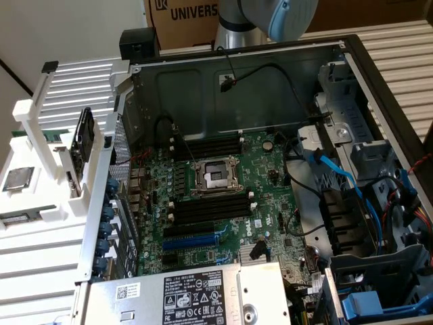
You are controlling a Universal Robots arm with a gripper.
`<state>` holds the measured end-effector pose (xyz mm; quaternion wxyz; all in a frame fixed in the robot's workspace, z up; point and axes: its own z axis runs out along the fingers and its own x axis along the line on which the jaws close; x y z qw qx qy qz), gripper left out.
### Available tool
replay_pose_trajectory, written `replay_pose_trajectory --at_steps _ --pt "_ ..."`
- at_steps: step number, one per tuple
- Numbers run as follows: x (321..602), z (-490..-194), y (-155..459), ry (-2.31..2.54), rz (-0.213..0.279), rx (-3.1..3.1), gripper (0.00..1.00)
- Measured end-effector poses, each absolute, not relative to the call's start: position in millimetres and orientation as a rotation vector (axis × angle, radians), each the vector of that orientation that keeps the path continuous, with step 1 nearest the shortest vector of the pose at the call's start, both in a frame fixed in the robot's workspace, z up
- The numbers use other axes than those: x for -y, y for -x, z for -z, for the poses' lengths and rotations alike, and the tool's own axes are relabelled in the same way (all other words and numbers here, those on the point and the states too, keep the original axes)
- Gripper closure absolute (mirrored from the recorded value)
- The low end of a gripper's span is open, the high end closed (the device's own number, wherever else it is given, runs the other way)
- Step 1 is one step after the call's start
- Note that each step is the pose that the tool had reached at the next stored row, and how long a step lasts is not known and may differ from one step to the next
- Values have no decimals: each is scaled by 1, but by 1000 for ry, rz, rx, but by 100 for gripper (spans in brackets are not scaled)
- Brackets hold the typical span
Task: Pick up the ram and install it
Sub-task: 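Reach for the ram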
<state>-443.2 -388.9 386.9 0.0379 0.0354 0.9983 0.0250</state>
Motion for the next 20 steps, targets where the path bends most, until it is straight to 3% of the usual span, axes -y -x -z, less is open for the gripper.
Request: replay_pose_trajectory --at_steps 20 --pt "386 -387 451 -108 -77 -3063 90"
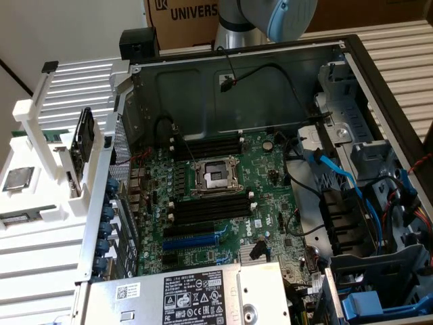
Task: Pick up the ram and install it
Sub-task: 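Reach for the ram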
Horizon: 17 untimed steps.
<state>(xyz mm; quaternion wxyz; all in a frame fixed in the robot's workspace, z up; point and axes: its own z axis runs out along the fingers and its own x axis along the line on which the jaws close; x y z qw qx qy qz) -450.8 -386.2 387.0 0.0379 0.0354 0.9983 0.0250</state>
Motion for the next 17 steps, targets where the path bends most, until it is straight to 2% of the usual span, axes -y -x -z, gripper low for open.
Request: replay_pose_trajectory --at_steps 17 --pt "384 -387 459 -212 -78 -3101 90"
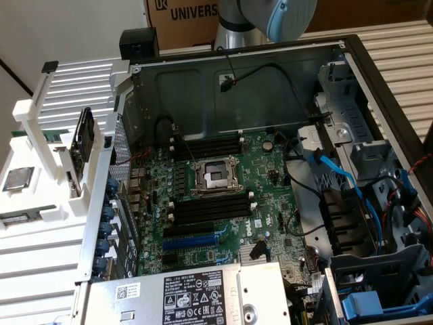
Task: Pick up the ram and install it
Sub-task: 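Reach for the ram, then pick up the ram and move it above insertion slot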
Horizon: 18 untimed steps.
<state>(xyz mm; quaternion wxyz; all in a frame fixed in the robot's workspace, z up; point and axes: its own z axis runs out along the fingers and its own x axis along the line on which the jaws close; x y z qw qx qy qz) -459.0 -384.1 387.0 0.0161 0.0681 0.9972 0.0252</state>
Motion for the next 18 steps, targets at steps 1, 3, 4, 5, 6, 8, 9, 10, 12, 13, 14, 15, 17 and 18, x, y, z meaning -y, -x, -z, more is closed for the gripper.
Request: replay_pose_trajectory --at_steps 1,3,4,5,6,8,9,10,12,13,14,15,17,18 --pt "384 -387 459 -222 -80 -3108 90" --pt "384 -387 459 -238 -88 -3112 90" --pt "384 -387 459 -239 -92 -3112 90" --pt "384 -387 459 -239 -92 -3111 90" --pt "384 -387 459 -239 -92 -3111 90" --pt "384 -387 459 -239 -92 -3111 90" --pt "384 -387 459 -239 -92 -3111 90" --pt "384 -387 459 -239 -92 -3111 90" --pt "384 -387 459 -239 -92 -3112 90" --pt "384 -387 459 -239 -92 -3111 90" --pt "384 -387 459 -239 -92 -3111 90" --pt "384 -387 459 -239 -92 -3111 90" --pt "384 -387 459 -239 -92 -3111 90" --pt "384 -387 459 -239 -92 -3111 90"
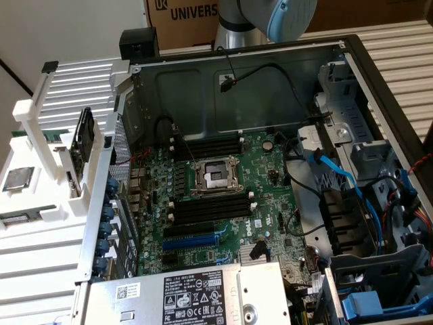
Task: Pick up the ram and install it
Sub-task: 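Pick up the ram and move it above insertion slot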
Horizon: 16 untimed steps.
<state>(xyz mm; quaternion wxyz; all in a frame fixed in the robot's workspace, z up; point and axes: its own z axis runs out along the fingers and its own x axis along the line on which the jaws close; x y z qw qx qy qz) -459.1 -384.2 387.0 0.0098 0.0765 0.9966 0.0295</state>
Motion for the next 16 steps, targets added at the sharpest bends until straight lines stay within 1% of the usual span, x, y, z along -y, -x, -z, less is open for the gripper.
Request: replay_pose_trajectory --at_steps 7,16 --pt "384 -387 459 -235 -92 -3112 90" --pt "384 -387 459 90 -96 -3125 90"
